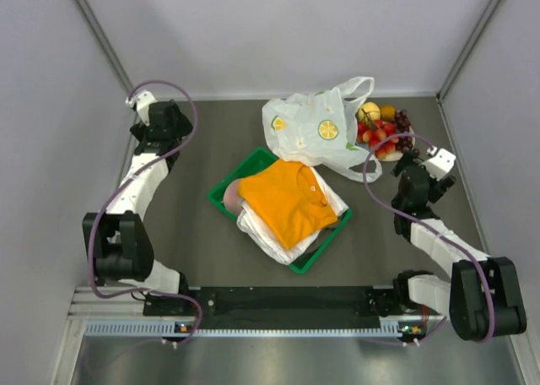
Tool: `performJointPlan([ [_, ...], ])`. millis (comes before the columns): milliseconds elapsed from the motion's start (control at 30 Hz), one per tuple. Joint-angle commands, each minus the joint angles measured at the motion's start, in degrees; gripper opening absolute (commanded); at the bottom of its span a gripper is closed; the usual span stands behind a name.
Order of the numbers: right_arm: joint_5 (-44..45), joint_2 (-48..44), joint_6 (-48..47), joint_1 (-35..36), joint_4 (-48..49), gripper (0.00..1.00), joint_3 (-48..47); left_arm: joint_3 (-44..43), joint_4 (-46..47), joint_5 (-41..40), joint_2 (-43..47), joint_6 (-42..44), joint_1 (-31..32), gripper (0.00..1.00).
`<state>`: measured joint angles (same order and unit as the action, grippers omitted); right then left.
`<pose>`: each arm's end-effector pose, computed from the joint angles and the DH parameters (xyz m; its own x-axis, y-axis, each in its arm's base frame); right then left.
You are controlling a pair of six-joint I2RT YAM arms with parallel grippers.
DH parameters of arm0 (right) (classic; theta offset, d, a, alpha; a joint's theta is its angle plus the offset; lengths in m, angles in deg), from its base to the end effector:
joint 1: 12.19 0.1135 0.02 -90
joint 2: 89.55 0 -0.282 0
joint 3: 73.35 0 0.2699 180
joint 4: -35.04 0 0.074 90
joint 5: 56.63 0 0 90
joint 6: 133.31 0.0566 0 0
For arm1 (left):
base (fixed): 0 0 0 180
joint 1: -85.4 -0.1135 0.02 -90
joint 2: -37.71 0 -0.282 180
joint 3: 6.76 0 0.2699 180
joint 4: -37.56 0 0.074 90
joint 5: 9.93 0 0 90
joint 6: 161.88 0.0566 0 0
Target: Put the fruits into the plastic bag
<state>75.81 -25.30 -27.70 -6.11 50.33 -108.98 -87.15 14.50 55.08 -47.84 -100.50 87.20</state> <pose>0.2497 -0.0118 0.2115 -0.0661 0.1927 -0.9790 0.6153 0.7803 0.1120 0.3779 0.0120 0.3111 -0.2503 -0.4265 -0.8692 -0.5280 0.8126 -0.2467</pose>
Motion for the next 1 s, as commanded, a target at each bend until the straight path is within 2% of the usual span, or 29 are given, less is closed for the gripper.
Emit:
performJointPlan([
  [0,1.7,-0.5,0.8,-0.6,2.7,0.99,-1.1,-2.9,-1.6,-0.5,-0.6,-1.2,-0.1,0.99],
  [100,2.8,-0.6,1.3,-0.6,2.0,0.99,-1.4,-2.7,-0.5,2.1,0.0,-0.6,-0.1,0.99],
  [200,3.5,-0.8,1.8,-0.6,1.8,0.99,-1.6,-1.4,6.2,6.0,0.5,2.2,0.0,0.95],
  [367,1.1,-1.1,3.8,-0.6,-1.3,0.99,-3.3,-7.1,8.2,14.1,-5.9,6.6,3.9,0.94],
  [433,0.5,-1.1,7.2,-0.7,-9.4,0.99,-6.9,-10.3,8.8,17.0,-8.0,8.5,7.0,0.95],
  [467,-0.4,-1.1,8.0,-0.7,-12.7,0.99,-8.7,-11.2,9.2,21.4,-9.3,8.6,7.9,0.95],
  [600,-0.4,-0.6,10.9,-0.9,-24.0,0.99,-16.8,-15.7,15.6,36.4,-16.8,1.8,10.6,0.95],
  [800,0.2,-3.2,7.8,-1.0,-23.1,0.99,-17.3,-25.7,16.9,50.8,-28.4,-3.9,14.0,0.97],
  [867,0.2,-3.3,6.7,-0.8,-24.3,0.99,-18.4,-27.6,15.2,51.3,-31.8,-4.9,14.3,0.97],
  [967,-0.4,-3.3,6.4,-0.8,-25.6,0.99,-19.6,-29.9,10.6,47.9,-33.5,-4.0,14.3,0.98],
])
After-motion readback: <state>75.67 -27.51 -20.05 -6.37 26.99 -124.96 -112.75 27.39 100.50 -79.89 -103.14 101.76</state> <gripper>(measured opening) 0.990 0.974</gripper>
